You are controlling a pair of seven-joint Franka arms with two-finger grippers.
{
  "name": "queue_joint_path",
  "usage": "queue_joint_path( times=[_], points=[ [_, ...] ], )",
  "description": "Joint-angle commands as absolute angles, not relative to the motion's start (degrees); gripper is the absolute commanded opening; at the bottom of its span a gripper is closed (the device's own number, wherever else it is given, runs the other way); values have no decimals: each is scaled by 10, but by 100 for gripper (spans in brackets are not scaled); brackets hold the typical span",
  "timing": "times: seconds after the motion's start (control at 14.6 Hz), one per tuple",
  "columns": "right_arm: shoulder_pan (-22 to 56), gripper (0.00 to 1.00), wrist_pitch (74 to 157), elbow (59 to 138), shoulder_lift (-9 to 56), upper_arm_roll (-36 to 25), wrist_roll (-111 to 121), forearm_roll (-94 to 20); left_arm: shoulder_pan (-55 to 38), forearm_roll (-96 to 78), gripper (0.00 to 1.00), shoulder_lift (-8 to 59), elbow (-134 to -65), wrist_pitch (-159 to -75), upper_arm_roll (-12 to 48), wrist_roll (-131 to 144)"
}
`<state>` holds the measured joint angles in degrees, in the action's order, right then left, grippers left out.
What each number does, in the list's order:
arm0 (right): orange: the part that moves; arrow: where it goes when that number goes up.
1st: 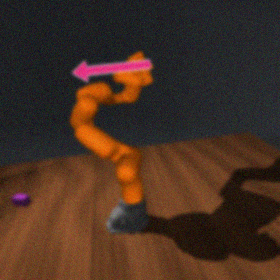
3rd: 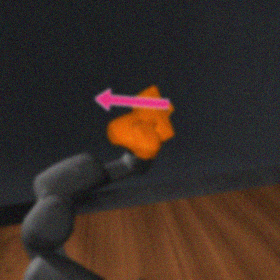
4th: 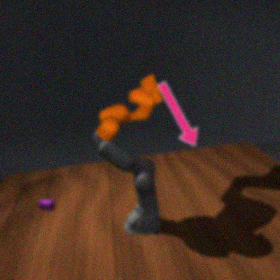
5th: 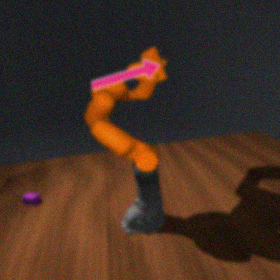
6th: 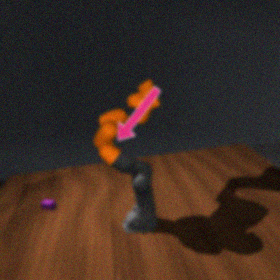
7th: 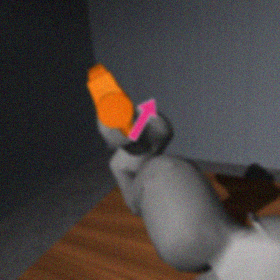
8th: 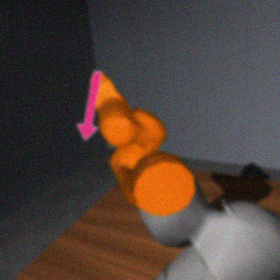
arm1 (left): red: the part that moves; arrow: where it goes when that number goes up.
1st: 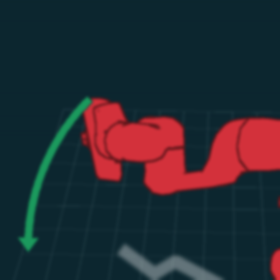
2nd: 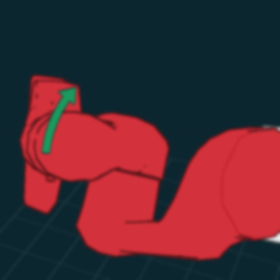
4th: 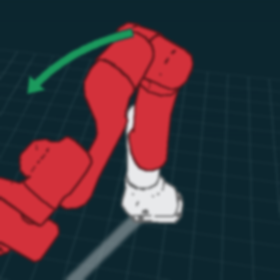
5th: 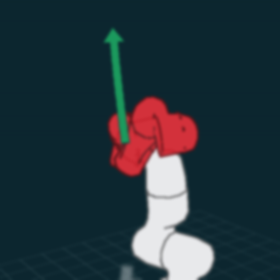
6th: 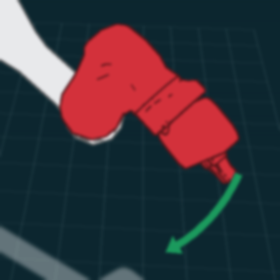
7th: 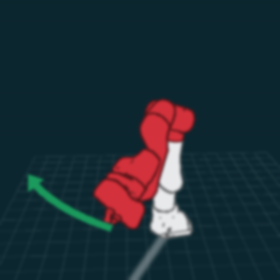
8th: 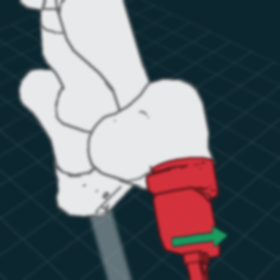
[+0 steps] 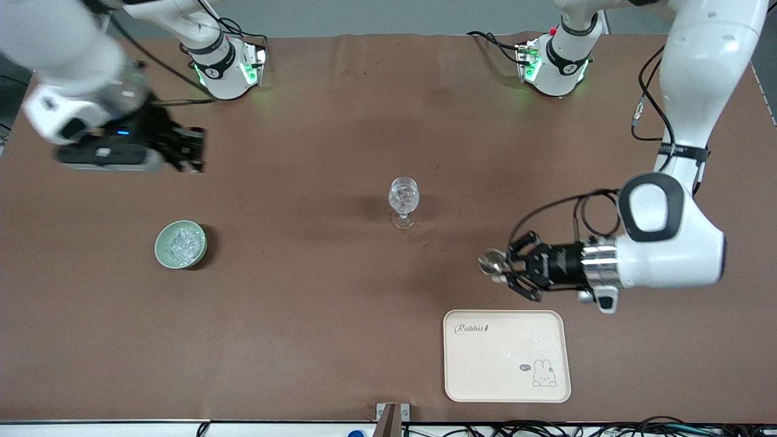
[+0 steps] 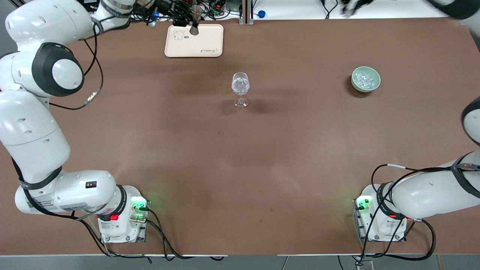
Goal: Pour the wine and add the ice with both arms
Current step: 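Move the jigger toward the tray while the right gripper reaches the glass, then lower the ice cube into the wine glass and open the right gripper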
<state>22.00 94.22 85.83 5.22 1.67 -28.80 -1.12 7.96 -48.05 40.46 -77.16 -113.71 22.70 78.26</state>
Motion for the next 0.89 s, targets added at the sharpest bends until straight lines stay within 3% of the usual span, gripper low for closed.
queue_joint_path(
  times=[0.0, 0.27, 0.48, 0.82],
  points=[
    [299, 3, 1002, 851, 107, 10, -409, -11, 110, -574, 1, 468, -744, -1151, 230, 687],
    [385, 3, 1090, 822, 201, 10, -503, -8, 111, -591, 1, 507, -738, -1261, 220, 666],
    [433, 3, 1104, 779, 265, 10, -563, -5, 108, -592, 1, 550, -721, -1330, 217, 667],
    [473, 4, 1127, 750, 324, 9, -581, -5, 105, -601, 1, 611, -691, -1372, 220, 651]
  ],
)
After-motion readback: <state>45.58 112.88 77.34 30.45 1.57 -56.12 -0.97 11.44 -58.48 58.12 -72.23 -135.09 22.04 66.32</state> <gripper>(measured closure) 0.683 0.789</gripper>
